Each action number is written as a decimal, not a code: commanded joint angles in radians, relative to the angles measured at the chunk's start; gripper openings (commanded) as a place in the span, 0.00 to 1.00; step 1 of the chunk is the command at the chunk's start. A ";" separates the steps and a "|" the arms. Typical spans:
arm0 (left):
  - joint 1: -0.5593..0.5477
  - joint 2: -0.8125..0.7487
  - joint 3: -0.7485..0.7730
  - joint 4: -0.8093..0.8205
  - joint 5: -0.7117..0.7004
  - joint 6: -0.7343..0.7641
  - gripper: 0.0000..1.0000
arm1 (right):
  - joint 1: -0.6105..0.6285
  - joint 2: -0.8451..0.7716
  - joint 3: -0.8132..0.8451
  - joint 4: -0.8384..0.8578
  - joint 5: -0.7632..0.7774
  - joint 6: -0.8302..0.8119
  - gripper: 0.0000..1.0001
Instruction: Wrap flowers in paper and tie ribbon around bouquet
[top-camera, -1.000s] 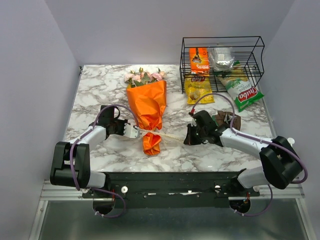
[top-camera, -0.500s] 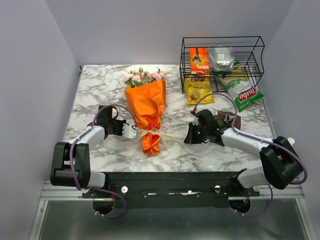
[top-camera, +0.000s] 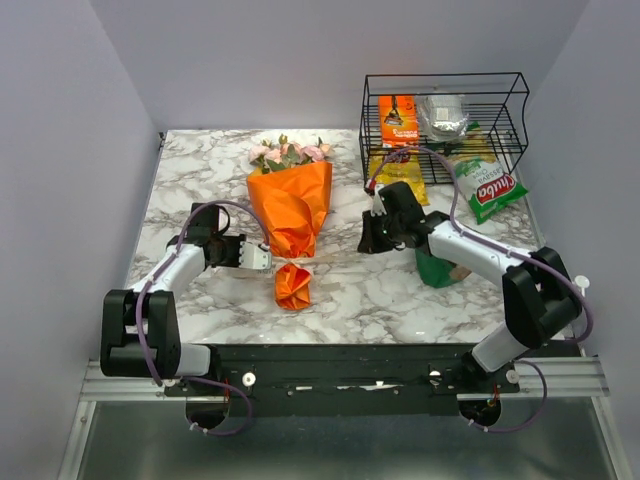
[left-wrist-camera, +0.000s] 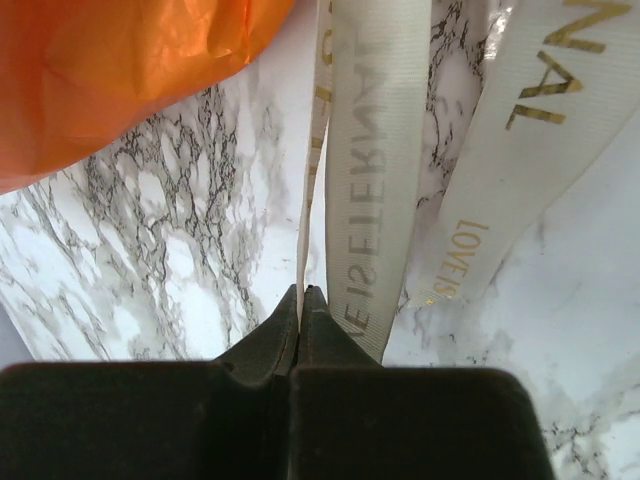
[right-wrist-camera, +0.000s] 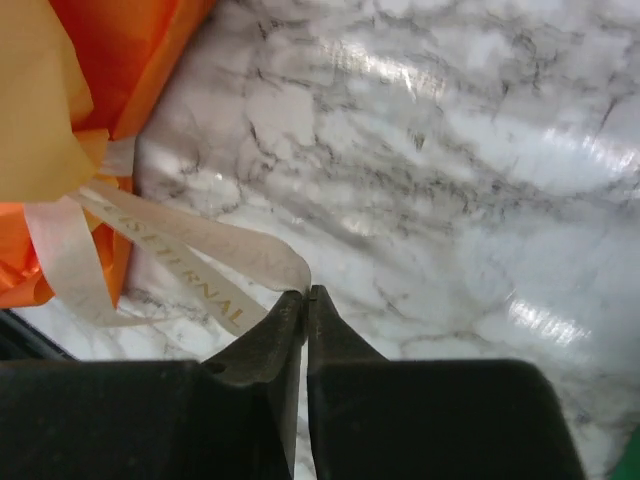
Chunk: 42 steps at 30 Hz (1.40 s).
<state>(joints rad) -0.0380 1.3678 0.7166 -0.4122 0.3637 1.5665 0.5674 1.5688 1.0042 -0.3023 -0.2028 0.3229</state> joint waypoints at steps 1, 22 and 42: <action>-0.017 -0.047 0.029 -0.122 0.013 -0.069 0.00 | -0.003 0.074 0.091 -0.030 -0.066 -0.105 0.46; -0.031 -0.064 0.011 -0.125 0.032 -0.085 0.00 | 0.207 0.020 -0.112 0.224 -0.345 -0.383 0.66; -0.031 -0.065 0.004 -0.126 0.029 -0.086 0.00 | 0.267 0.140 -0.016 0.281 -0.259 -0.407 0.69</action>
<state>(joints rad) -0.0658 1.3094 0.7284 -0.5255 0.3752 1.4906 0.8265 1.7115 0.9489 -0.0460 -0.4870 -0.0570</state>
